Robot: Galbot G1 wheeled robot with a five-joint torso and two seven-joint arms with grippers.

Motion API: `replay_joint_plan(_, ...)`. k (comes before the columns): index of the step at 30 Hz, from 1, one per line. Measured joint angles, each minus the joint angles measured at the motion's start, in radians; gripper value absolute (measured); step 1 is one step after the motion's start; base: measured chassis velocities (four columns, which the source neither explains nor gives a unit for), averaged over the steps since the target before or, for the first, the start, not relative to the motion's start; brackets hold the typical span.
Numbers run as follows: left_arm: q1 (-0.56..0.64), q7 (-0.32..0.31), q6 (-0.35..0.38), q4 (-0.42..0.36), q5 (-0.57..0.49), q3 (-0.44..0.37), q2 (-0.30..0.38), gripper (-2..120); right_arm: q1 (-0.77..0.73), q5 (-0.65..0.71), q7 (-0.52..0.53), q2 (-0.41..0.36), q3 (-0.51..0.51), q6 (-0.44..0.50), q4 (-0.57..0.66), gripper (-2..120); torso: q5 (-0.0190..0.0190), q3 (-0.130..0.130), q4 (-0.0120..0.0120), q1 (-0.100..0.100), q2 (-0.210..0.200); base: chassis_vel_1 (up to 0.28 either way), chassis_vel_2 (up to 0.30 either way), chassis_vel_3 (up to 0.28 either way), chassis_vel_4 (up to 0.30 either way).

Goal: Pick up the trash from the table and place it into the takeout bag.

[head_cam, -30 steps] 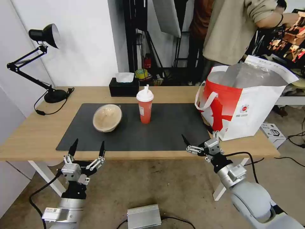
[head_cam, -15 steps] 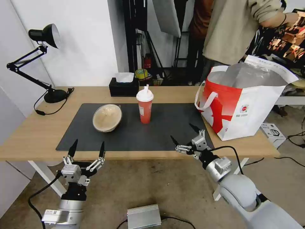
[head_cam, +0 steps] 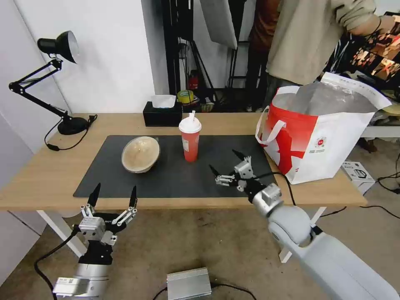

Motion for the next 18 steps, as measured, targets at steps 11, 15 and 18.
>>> replay_joint_plan(11,-0.006,0.000,0.001,0.020,-0.003,-0.002,0.002,100,0.140,0.027,0.002,0.072,-0.110,-0.016,-0.144,100,-0.0001,0.000,0.0000,0.000,0.000,0.000,0.000,0.000,0.000)
replay_joint_plan(15,-0.011,0.000,0.001,0.028,-0.006,-0.003,0.005,100,0.168,0.050,0.003,0.095,-0.134,-0.028,-0.180,100,-0.0001,0.000,0.0000,0.000,0.000,0.000,0.000,0.000,0.000)
replay_joint_plan(18,-0.013,0.000,0.001,0.031,-0.008,-0.005,0.008,100,0.185,0.052,0.003,0.109,-0.147,-0.030,-0.205,100,0.0000,0.000,-0.0001,0.000,0.000,0.000,0.000,0.000,0.000)
